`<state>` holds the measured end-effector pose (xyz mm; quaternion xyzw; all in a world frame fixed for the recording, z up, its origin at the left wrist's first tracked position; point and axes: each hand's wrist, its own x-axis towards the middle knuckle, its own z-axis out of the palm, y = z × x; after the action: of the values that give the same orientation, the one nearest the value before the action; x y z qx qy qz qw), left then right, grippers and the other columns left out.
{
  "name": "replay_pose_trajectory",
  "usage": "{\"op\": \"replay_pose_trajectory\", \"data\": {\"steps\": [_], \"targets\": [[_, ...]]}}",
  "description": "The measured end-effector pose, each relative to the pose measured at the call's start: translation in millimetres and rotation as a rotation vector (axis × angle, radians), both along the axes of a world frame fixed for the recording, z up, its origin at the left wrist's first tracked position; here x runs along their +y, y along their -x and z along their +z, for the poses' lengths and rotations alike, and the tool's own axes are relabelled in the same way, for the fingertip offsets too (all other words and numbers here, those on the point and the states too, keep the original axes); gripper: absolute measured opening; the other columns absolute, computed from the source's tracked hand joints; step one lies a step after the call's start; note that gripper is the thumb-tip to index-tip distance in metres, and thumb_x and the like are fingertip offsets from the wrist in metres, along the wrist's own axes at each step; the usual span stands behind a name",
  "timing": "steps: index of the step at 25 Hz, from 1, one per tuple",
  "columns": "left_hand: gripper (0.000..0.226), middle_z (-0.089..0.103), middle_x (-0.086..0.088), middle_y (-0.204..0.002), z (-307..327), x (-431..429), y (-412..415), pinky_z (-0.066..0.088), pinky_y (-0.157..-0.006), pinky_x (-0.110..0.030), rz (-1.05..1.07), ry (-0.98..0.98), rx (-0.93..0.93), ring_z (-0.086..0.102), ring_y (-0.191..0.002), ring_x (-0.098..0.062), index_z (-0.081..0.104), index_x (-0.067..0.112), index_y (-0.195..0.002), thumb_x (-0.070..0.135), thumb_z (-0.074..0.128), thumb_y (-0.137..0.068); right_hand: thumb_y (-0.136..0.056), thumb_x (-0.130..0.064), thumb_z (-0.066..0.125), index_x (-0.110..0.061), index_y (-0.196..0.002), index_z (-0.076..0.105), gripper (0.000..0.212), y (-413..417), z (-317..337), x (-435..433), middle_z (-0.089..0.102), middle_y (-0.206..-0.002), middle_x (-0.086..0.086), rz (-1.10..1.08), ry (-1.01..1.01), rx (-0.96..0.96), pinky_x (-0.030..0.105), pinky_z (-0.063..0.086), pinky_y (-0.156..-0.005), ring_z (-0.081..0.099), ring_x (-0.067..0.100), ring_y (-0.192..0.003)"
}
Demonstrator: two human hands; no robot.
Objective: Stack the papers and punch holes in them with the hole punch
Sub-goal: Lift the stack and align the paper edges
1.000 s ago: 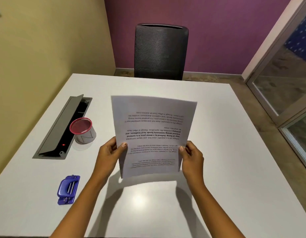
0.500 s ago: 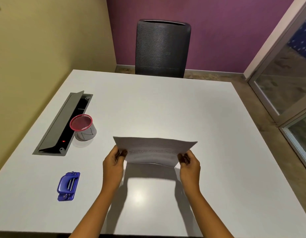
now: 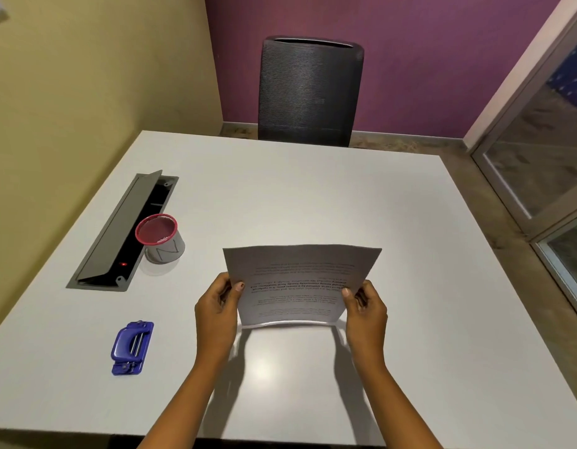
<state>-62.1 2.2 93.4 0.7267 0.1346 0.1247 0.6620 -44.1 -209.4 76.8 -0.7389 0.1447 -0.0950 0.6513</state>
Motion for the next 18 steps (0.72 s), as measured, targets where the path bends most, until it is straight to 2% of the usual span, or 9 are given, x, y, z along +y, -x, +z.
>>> {"op": "replay_pose_trajectory", "data": {"steps": [4, 8, 11, 14, 16, 18], "targets": [[0.019, 0.070, 0.008, -0.095, -5.7, 0.0, 2.2, 0.048, -0.077, -0.013, -0.019, 0.006, 0.025, 0.062, -0.086, -0.004, 0.064, 0.024, -0.093, 0.008, 0.054, -0.094, -0.093, -0.008, 0.057, -0.014, -0.092, 0.061, 0.007, 4.6, -3.6, -2.3, 0.069, -0.093, -0.003, 0.012, 0.014, 0.010, 0.009, 0.046, -0.070, 0.061, 0.004, -0.082], [0.030, 0.070, 0.015, -0.085, -4.4, -2.6, 4.9, 0.047, -0.073, -0.011, -0.019, 0.000, 0.029, 0.061, -0.080, 0.001, 0.062, 0.036, -0.083, 0.009, 0.055, -0.094, -0.092, -0.005, 0.057, -0.015, -0.087, 0.059, 0.012, 5.8, -4.7, -3.5, 0.068, -0.087, -0.007, 0.002, 0.009, 0.006, 0.008, 0.045, -0.072, 0.060, 0.003, -0.079], [0.033, 0.068, 0.012, -0.082, -10.2, -3.5, 5.0, 0.046, -0.075, -0.022, -0.018, -0.013, 0.048, 0.059, -0.080, -0.007, 0.064, 0.044, -0.078, 0.014, 0.059, -0.092, -0.093, -0.006, 0.057, -0.019, -0.081, 0.058, 0.017, 6.9, -7.2, -4.8, 0.067, -0.080, -0.015, 0.013, 0.003, 0.015, 0.008, 0.045, -0.069, 0.059, 0.002, -0.077], [0.037, 0.072, 0.013, -0.078, -9.4, -4.2, 2.5, 0.046, -0.069, -0.030, 0.017, -0.037, 0.051, 0.057, -0.074, -0.011, 0.069, 0.049, -0.076, 0.015, 0.063, -0.088, -0.092, -0.008, 0.058, -0.019, -0.094, 0.062, 0.012, 7.4, -8.6, -8.1, 0.069, -0.095, -0.007, -0.007, -0.010, 0.031, 0.009, 0.046, -0.075, 0.063, 0.012, -0.093], [0.043, 0.073, 0.021, -0.075, -2.3, -4.0, -0.5, 0.046, -0.064, -0.023, 0.060, -0.040, 0.044, 0.060, -0.069, -0.005, 0.071, 0.049, -0.076, 0.008, 0.063, -0.087, -0.091, -0.010, 0.061, -0.021, -0.112, 0.060, 0.024, 7.9, -9.1, -10.2, 0.066, -0.117, -0.006, -0.054, -0.003, 0.054, 0.012, 0.043, -0.087, 0.059, 0.013, -0.112], [0.040, 0.072, 0.025, -0.072, 3.3, -3.2, -4.1, 0.047, -0.062, -0.015, 0.115, -0.004, 0.031, 0.062, -0.067, -0.003, 0.069, 0.045, -0.081, 0.005, 0.064, -0.087, -0.090, -0.015, 0.063, -0.023, -0.130, 0.050, 0.042, 9.3, -9.3, -10.7, 0.053, -0.139, -0.004, -0.098, 0.008, 0.118, 0.018, 0.036, -0.096, 0.047, 0.016, -0.129]]}}
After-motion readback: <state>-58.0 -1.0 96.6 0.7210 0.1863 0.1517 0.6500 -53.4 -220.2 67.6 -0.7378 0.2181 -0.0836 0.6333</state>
